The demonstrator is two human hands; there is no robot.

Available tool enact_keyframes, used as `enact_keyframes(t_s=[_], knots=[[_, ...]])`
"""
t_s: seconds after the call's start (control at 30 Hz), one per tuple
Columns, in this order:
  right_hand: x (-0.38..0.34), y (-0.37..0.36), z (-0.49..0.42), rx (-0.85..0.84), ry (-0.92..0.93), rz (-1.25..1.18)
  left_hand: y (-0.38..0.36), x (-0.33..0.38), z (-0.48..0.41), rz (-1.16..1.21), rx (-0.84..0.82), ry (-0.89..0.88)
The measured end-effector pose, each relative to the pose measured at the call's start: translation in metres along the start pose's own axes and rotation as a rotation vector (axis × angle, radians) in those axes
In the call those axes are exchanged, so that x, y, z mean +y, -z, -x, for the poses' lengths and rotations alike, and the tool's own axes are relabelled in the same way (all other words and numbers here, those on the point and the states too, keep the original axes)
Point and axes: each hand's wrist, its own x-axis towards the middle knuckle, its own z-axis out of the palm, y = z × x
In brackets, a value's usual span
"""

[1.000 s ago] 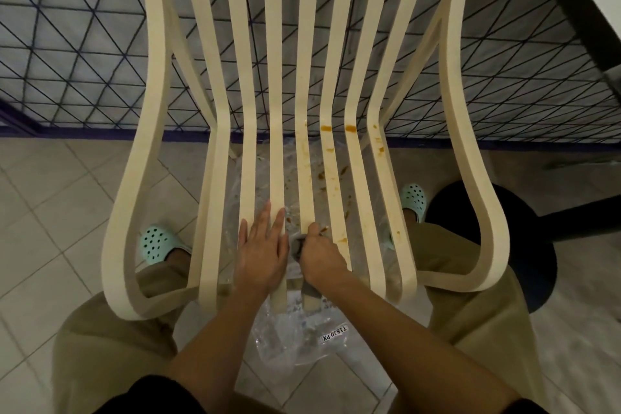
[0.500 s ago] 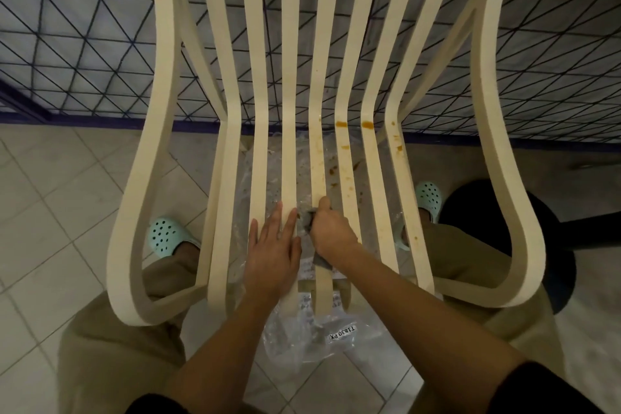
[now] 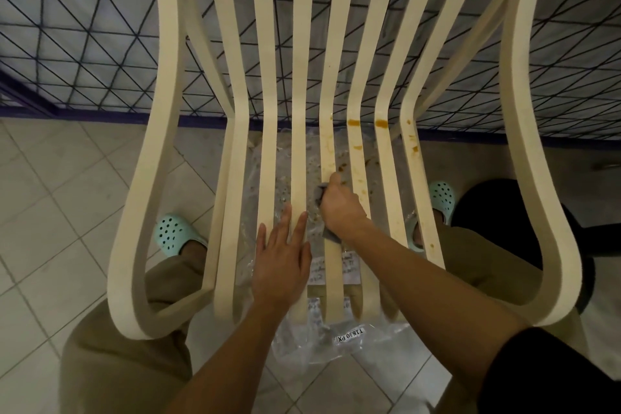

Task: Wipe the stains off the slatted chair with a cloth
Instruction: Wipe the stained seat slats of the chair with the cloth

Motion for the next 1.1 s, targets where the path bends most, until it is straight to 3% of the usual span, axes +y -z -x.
enact_keyframes(t_s=[0.27,0.43,0.6,0.97,1.1], knots=[[-0.004,-0.003,-0.015,0.071,0.006,0.022,0.002,0.001,0.000,0.009,0.001,0.012],[0.008,-0.025,-0.005,0.126,0.094,0.240,0.003,0.003,0.000,0.004,0.006,0.013],[0.015,-0.037,0.026,0.162,0.133,0.209,0.002,0.003,0.001,-0.015,0.018,0.020],[0.044,-0.064,0.113,0.033,0.175,0.007,0.004,0.002,0.001,-0.039,0.027,0.004],[0.058,-0.061,0.151,0.072,0.164,-0.345,0.004,0.002,0.001,-0.009,0.038,-0.004]])
